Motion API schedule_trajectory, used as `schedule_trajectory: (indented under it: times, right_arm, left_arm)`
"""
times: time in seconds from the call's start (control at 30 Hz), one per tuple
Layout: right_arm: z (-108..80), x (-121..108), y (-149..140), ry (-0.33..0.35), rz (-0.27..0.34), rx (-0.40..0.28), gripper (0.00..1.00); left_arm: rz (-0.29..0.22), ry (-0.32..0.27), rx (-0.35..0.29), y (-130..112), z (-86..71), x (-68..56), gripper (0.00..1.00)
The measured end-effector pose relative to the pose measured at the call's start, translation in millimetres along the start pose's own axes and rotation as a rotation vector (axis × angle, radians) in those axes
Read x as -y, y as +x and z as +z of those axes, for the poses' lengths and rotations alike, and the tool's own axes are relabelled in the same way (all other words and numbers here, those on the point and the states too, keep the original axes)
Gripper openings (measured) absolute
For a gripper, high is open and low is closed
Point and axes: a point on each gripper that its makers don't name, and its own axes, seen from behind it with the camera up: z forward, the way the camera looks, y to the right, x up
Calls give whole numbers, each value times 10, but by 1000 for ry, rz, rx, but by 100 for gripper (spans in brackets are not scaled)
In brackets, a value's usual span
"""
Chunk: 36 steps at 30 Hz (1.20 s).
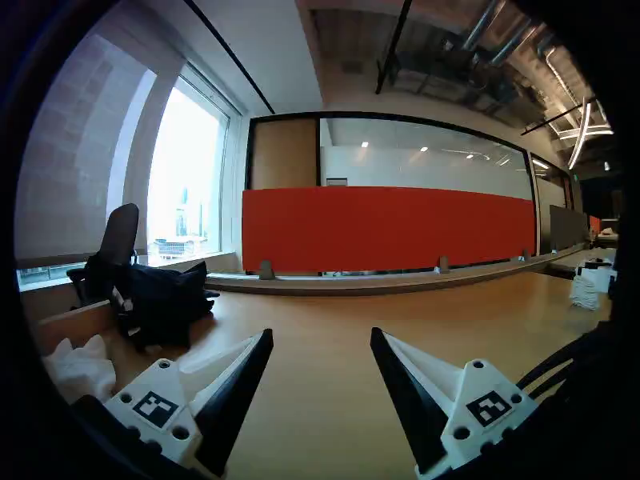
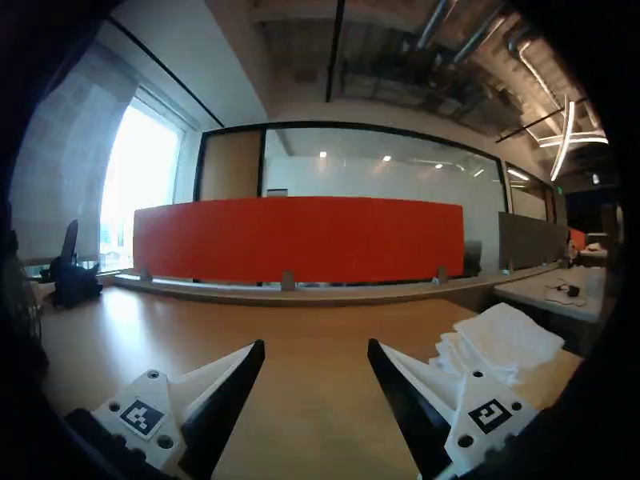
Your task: Fold towel
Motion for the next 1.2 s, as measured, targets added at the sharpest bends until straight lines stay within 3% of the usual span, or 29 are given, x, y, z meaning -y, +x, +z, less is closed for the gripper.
schedule_trajectory:
  times: [1.2]
  right_arm:
    - [-13,-16,-27,2,3,-1,100]
  left_arm:
    - [0,0,0,1,0,-1,90]
